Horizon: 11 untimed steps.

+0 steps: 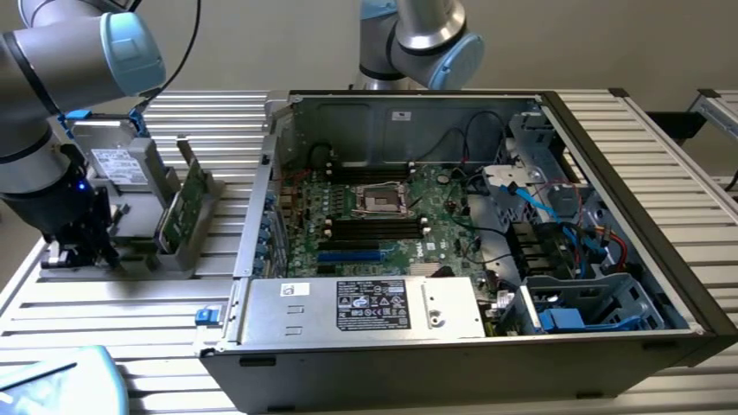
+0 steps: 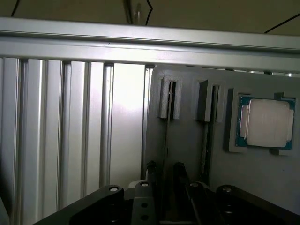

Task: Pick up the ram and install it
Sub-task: 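Pick up the ram and move it above insertion slot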

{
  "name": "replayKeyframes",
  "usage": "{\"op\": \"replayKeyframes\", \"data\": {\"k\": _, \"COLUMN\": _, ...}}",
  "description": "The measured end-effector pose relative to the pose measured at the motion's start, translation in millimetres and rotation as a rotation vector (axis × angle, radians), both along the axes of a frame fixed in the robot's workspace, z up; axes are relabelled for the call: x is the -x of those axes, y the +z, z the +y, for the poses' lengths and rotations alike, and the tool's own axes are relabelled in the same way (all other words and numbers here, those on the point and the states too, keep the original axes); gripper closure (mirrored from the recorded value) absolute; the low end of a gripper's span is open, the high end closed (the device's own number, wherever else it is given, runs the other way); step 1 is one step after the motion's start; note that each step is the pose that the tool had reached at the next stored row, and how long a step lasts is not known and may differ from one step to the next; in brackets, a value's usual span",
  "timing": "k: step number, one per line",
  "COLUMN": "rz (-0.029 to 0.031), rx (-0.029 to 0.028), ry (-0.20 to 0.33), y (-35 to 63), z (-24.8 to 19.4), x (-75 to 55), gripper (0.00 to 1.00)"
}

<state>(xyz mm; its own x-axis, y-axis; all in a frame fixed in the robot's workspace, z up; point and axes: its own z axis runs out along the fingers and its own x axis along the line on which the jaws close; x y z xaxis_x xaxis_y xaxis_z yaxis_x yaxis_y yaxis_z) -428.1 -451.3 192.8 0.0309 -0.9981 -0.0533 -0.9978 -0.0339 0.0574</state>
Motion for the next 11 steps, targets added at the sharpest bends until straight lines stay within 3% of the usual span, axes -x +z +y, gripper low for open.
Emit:
{"op": "replayKeyframes", "data": {"k": 2, "rz": 0.0002, "rx": -0.0001, "ry": 0.0, "y": 0.0, "z": 0.0, "x": 0.0, "gripper": 0.84}}
{"op": "replayKeyframes", "data": {"k": 11, "rz": 0.0007, "rx": 0.0, "ry": 0.0, "y": 0.0, "z": 0.0, "x": 0.0, "gripper": 0.86}}
